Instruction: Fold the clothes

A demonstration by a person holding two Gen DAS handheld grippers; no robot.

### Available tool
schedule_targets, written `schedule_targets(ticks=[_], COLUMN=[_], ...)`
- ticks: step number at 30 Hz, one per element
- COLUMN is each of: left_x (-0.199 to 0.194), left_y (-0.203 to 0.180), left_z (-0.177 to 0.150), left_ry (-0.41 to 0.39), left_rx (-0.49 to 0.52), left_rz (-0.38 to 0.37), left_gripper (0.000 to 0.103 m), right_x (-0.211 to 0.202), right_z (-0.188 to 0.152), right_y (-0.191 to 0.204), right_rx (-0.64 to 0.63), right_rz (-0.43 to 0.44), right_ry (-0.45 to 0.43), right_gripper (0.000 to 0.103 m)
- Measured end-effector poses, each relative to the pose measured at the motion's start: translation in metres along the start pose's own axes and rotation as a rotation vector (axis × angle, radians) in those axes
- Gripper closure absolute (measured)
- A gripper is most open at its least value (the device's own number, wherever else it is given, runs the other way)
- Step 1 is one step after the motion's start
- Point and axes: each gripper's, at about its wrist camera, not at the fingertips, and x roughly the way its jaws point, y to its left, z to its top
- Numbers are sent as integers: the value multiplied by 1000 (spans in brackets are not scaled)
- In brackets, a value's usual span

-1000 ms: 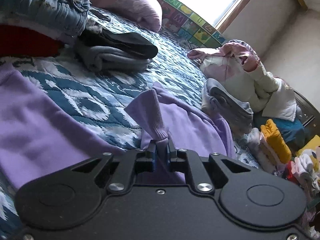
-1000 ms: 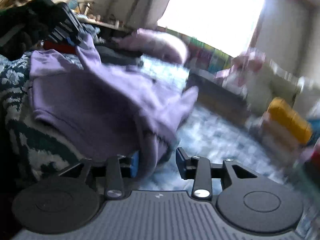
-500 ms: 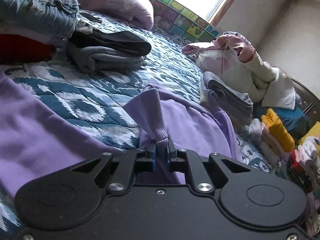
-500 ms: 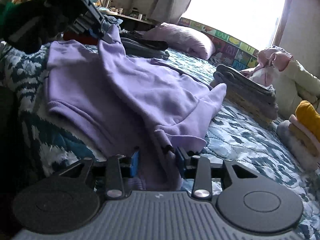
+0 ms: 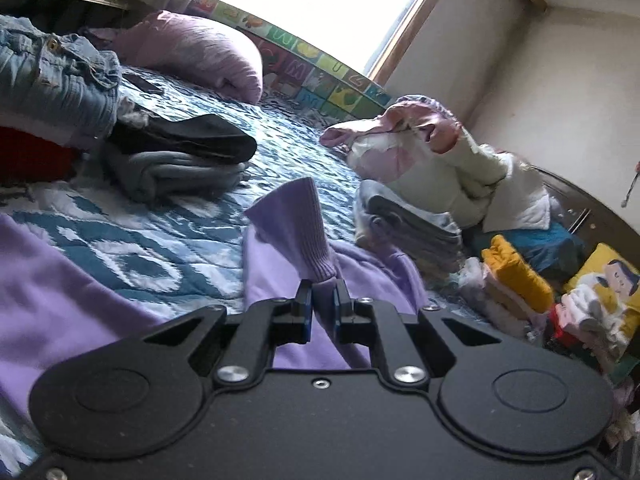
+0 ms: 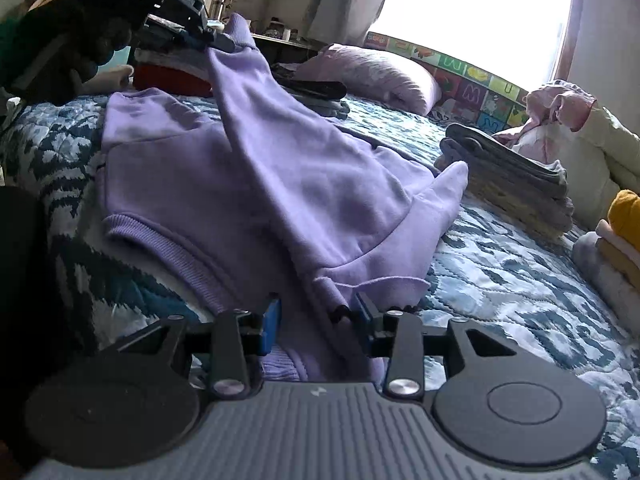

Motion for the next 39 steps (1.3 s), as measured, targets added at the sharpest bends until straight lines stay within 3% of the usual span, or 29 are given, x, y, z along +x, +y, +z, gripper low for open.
schedule_targets(ticks=[4, 7, 8, 9, 10, 11, 16, 18, 20, 23, 25, 30, 33, 34, 35, 36, 39], left_x=[27, 31, 32, 35, 39, 41, 42, 52, 72, 119, 158, 245, 275, 283, 288, 292, 278], left_y=[22, 28, 27, 26, 26, 23, -50, -76, -103, -136, -152, -163, -168, -169, -169, -170, -162], left_z=[-11, -14, -15, -15, -16, -15, 1, 11, 20, 28, 29, 27, 22, 20, 18, 17, 18], left_ry=[67, 62, 72, 102, 131, 141, -19, -33, 3, 99, 162, 265, 306, 318, 325, 330, 253], left_rx=[-37, -78, -76, -57, -29, 9, 339, 375, 351, 253, 179, 62, 50, 46, 48, 50, 55], left_rz=[82, 80, 103, 173, 244, 305, 572, 488, 328, 88, -7, -23, -11, -10, -6, -1, 44], left_gripper=[95, 95, 94, 88, 82, 65, 61, 60, 60, 56, 54, 54, 58, 62, 87, 97, 97], right_x=[-1, -2, -3, -3, -4, -4, -8, -11, -13, -10, -7, 4, 5, 5, 5, 5, 4], right_z=[1, 1, 1, 1, 1, 2, 4, 4, 5, 6, 7, 5, 3, 2, 2, 1, 0], right_y=[-2, -4, -5, -6, -7, -8, -13, -14, -14, -14, -14, -20, -25, -26, -28, -30, -33], right_rx=[13, 19, 21, 24, 28, 32, 46, 50, 52, 59, 72, 122, 143, 150, 157, 164, 186], right_rz=[14, 26, 31, 35, 41, 48, 70, 72, 74, 71, 69, 139, 172, 183, 194, 205, 230], right_ry=[2, 1, 0, -1, -6, -10, -40, -64, -95, -117, -118, -54, -55, -55, -56, -56, -59], right_gripper=[62, 62, 62, 62, 61, 60, 58, 58, 59, 59, 59, 48, 45, 45, 45, 45, 45])
